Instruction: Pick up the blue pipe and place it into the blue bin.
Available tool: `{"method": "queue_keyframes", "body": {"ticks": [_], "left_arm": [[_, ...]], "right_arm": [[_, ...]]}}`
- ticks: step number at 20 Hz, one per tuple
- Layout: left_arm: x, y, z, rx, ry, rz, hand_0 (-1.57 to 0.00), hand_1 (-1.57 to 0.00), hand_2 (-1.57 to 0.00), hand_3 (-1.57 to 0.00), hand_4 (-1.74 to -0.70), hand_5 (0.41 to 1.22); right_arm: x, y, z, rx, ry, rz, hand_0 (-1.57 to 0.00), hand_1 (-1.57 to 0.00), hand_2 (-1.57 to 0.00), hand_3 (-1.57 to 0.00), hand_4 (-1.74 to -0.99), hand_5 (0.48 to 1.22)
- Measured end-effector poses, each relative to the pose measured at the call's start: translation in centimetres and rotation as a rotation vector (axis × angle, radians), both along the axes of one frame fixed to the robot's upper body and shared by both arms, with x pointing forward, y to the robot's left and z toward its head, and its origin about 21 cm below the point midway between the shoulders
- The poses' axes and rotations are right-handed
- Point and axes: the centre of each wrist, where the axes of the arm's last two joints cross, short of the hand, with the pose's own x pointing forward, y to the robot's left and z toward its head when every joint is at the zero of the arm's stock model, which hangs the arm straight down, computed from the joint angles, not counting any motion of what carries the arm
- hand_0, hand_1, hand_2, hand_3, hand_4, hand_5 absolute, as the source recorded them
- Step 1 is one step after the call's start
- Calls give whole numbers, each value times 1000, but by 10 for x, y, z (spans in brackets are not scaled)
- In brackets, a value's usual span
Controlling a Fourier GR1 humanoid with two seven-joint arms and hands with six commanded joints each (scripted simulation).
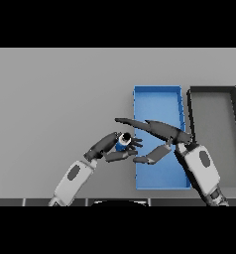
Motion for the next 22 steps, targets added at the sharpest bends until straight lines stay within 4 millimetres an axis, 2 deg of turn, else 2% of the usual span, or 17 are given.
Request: {"method": "queue_keyframes", "body": {"ticks": [5,8,9,10,13,16,17,18,19,22], "left_arm": [[1,1,0,3,28,-3,-1571,-1571,-1571,-1571,-1469,1221],[0,-2,-1,12,7,-2,-1571,-1571,-1571,-1571,-1465,1221],[-1,-1,-1,32,16,4,-1571,-1571,-1571,-1571,-1462,1221],[-2,-3,-1,39,24,9,-1571,-1571,-1571,-1571,-1517,1221],[0,3,-3,75,51,16,-1571,-1571,-1571,-1571,-1622,1221],[0,3,0,61,50,17,-1571,-1571,-1571,-1523,-1677,1221],[-2,2,-3,13,56,6,-1571,-1571,-1571,-1532,-1690,1221],[-1,4,-1,-17,49,-5,-1571,-1571,-1571,-1502,-1699,1221],[0,2,-1,-16,53,-13,-1571,-1571,-1571,-1490,-1707,1221],[-1,0,-1,-10,68,-21,-1571,-1571,-1571,-1437,-1722,1221]], "right_arm": [[8,30,11,-73,-20,49,-23,-32,-83,1,-1186,521],[16,48,15,-107,-32,75,-69,-108,-166,-44,-1204,497],[17,49,14,-119,-31,83,-168,-218,-261,-128,-1233,487],[19,52,12,-132,-30,91,-323,-362,-377,-242,-1278,485],[19,64,10,-119,-41,131,-876,-877,-910,-762,-1467,518],[17,70,10,-90,-21,147,-1215,-1215,-1233,-1021,-1581,650],[15,69,10,-79,-3,161,-1286,-1287,-1300,-1102,-1606,765],[12,76,8,-57,13,173,-1343,-1343,-1354,-1186,-1628,856],[11,74,6,-49,16,177,-1389,-1389,-1398,-1250,-1648,929],[10,70,4,-49,-10,168,-1478,-1478,-1482,-1400,-1692,1071]]}}
